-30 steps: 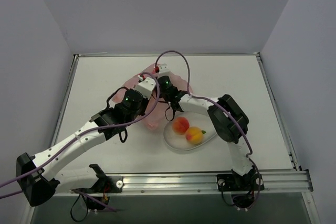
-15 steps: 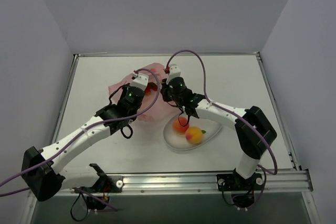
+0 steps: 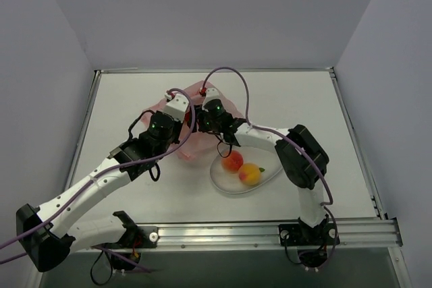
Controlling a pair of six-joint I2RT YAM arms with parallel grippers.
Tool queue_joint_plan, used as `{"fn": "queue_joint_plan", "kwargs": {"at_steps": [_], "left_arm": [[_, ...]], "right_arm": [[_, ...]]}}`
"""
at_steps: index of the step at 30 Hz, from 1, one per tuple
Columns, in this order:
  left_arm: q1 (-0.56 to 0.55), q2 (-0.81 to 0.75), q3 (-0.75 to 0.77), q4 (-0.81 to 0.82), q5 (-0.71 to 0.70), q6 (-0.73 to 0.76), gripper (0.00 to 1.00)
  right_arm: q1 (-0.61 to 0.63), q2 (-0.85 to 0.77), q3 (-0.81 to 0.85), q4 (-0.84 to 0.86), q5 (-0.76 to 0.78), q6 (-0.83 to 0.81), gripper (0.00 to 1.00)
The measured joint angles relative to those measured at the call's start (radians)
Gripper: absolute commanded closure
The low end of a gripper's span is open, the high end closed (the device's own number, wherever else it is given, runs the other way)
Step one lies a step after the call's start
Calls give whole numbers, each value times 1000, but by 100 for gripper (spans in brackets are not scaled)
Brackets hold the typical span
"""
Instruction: Take the fake fruits out of the plastic bag
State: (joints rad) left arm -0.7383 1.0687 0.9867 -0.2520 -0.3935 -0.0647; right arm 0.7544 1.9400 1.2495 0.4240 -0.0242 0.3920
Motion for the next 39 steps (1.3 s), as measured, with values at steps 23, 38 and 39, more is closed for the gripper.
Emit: {"fn": "queue_joint_plan", "kwargs": {"at_steps": [23, 38, 39], "left_arm": [[-18, -8, 13, -10, 217, -46, 98], [-35, -8, 17, -20, 244, -46, 98], [-35, -8, 17, -21, 238, -45, 98]], "right_arm": [[28, 307, 353, 88, 386, 1, 14], [-16, 424, 425, 54, 390, 3, 96], [-16, 422, 423, 53, 385, 3, 98]]}}
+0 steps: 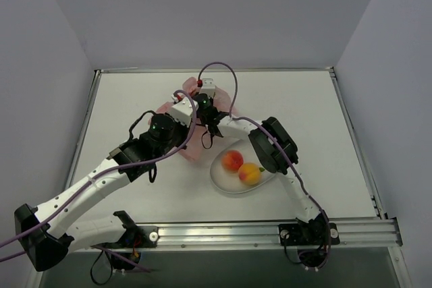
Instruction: Take the fake fruits out of the plastic bag
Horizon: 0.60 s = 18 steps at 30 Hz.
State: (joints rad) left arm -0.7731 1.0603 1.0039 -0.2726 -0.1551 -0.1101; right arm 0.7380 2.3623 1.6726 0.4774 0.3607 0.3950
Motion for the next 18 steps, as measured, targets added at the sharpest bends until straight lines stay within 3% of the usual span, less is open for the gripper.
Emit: {"fn": "queue_joint_plan", "kwargs": {"at_steps": [6, 18], "left_arm": [[-4, 5, 0, -16, -80, 2, 98], [-5, 117, 29, -83, -379, 5, 98]], "right_arm": [[-5, -81, -105, -10, -61, -9, 100], [-10, -382, -334, -13, -170, -2, 100]]}}
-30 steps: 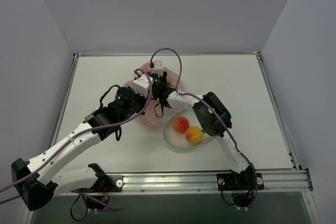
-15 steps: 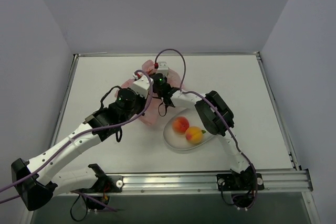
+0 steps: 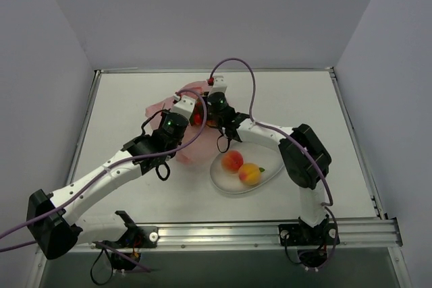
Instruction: Take the fake fruits out of the plastic bag
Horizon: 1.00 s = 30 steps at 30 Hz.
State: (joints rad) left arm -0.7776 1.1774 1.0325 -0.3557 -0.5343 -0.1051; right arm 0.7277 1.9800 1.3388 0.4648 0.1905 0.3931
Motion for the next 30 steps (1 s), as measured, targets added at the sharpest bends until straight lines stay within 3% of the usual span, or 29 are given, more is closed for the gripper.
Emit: {"fn": "queue_joint_plan", "kwargs": {"at_steps": [11, 20, 30], "left_arm": [[75, 25, 9, -10, -77, -34, 98], [172, 74, 26, 9, 71, -91, 98], [176, 76, 26, 47, 186, -109, 98]], "right_arm": [[-21, -116, -136, -19, -99, 15, 100], [-21, -311, -179, -120, -174, 10, 100], [-21, -525, -223, -216, -311, 8, 100]]}}
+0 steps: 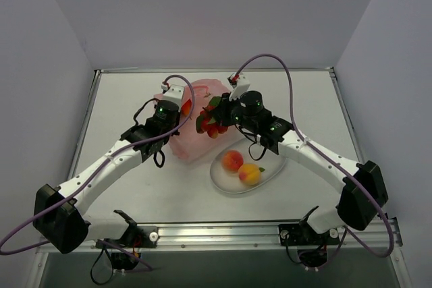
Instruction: Take the fake fruits out of the plastic bag
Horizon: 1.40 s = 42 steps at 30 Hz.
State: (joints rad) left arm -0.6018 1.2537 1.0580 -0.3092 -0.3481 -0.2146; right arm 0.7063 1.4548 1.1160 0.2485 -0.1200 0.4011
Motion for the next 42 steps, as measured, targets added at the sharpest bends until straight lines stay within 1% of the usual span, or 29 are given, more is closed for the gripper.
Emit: {"fn": "queue_joint_plan", "kwargs": {"at_steps": [4, 8, 11, 14, 18, 22, 26, 29, 36, 39, 40, 41, 42], "left_arm": [[0, -5, 0, 0, 10, -3, 98], [0, -22, 0, 0, 6, -3, 98], [0, -42, 0, 0, 1, -3, 98], [0, -62, 0, 0, -4, -3, 98], [0, -76, 0, 1, -11, -2, 98], [0, -78, 0, 0, -12, -3, 98], [0, -78, 0, 0, -11, -3, 98], [0, -78, 0, 0, -11, -3, 98], [0, -87, 0, -1, 1, -3, 98], [-4, -99, -1, -2, 4, -2, 98], [-5, -104, -1, -2, 5, 0, 98], [-6, -108, -1, -2, 6, 2, 98], [-7, -111, -1, -2, 8, 3, 98]], "right_arm": [[0, -77, -31, -16, -47, 18, 100], [0, -162, -47, -83, -22, 18, 100], [0, -245, -50, -161, 35, 11, 100], [0, -342, -67, -234, 127, 5, 100], [0, -463, -132, -317, 240, 14, 100], [0, -545, -201, -402, 345, 52, 100], [0, -591, -277, -470, 436, 107, 100], [0, -595, -331, -494, 478, 153, 100], [0, -505, -402, -489, 548, 231, 100], [0, -470, -422, -470, 572, 250, 63], [0, -460, -422, -462, 578, 254, 42], [0, -451, -422, -448, 581, 259, 35], [0, -443, -422, -436, 586, 254, 31]]}}
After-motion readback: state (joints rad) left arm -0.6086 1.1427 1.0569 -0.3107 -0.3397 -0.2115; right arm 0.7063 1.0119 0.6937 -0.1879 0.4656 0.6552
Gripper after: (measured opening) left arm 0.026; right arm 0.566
